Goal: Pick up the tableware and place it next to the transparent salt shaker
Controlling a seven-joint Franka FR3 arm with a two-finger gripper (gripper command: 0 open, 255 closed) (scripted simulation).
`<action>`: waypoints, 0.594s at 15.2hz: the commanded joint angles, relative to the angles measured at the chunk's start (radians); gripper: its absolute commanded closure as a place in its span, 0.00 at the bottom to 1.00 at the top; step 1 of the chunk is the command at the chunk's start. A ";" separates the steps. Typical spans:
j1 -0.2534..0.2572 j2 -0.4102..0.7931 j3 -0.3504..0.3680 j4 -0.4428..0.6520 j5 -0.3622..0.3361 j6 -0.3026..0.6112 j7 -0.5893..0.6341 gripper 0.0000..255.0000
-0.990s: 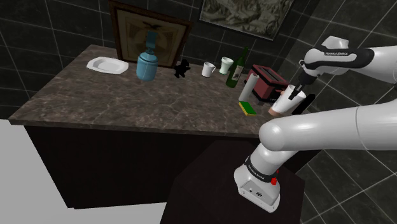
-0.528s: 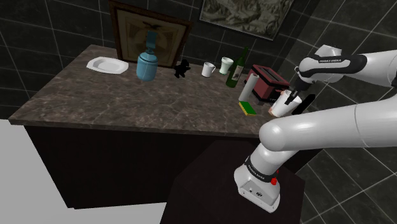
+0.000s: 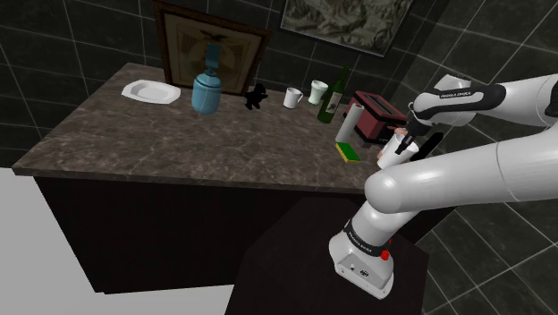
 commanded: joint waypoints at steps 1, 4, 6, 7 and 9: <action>0.001 0.002 -0.003 -0.002 -0.001 0.005 0.001 1.00; 0.001 0.002 -0.003 -0.002 -0.001 0.005 0.001 1.00; 0.001 0.002 -0.003 -0.002 -0.002 0.005 0.001 1.00; 0.001 0.002 -0.003 -0.002 -0.001 0.005 0.001 0.00; 0.001 0.002 -0.003 -0.002 -0.001 0.005 0.001 0.00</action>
